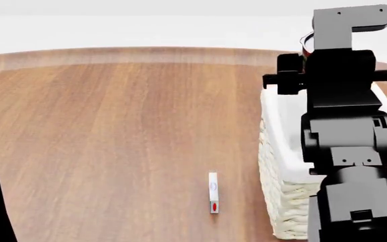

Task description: Pick up the tomato sauce, and put it in the basket.

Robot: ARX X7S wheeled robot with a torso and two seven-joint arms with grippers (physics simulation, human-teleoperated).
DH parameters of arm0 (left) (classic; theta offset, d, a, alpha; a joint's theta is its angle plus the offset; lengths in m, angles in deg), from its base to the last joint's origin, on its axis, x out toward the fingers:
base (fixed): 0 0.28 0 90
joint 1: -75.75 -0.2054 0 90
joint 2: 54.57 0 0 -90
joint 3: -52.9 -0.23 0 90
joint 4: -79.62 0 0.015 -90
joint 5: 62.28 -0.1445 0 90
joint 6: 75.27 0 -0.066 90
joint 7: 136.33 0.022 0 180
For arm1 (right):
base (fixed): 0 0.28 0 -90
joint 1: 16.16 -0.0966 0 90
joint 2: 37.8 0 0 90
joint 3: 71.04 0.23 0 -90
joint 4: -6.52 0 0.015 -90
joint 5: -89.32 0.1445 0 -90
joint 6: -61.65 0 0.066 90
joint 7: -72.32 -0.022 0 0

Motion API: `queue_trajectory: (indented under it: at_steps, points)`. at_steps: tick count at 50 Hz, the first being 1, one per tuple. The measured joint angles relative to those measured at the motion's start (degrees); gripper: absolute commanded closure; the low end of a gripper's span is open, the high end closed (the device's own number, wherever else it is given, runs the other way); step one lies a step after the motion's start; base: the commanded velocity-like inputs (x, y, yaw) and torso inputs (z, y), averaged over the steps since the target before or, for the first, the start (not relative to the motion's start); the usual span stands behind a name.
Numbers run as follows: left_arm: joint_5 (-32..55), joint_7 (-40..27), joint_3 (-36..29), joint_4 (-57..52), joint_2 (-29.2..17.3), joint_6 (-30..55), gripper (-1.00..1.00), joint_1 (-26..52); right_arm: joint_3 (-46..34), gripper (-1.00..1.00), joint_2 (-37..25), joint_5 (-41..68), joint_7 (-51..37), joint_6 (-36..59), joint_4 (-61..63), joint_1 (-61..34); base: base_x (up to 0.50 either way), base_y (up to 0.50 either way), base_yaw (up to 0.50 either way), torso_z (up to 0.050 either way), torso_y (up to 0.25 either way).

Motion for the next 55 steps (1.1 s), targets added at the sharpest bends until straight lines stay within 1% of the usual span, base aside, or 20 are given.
queue_trajectory:
  at_steps: [13, 25, 34, 55]
  points:
    - [-0.14, -0.1, -0.22, 0.28, -0.11, -0.27, -1.0, -0.01, 8.32, 1.0, -0.15, -7.52, 1.39, 4.51, -1.04, -0.58, 0.0, 0.0, 0.0, 0.0, 0.0]
    - [-0.27, -0.21, -0.42, 0.64, -0.21, -0.46, -1.0, 0.03, 12.74, 1.0, -0.54, -10.87, 1.77, 9.34, -1.04, -1.68, 0.0, 0.0, 0.0, 0.0, 0.001]
    - [-0.29, -0.36, -0.6, 0.75, -0.34, -0.42, -1.0, 0.21, 14.32, 1.0, -0.76, -12.12, 2.2, 12.33, -1.04, -1.89, 0.0, 0.0, 0.0, 0.0, 0.0]
    - [-0.22, -0.41, -0.74, 1.27, -0.54, -0.92, -1.0, 0.17, 14.41, 1.0, -1.12, -13.11, 3.47, 17.79, -1.04, -1.05, 0.0, 0.0, 0.0, 0.0, 0.0]
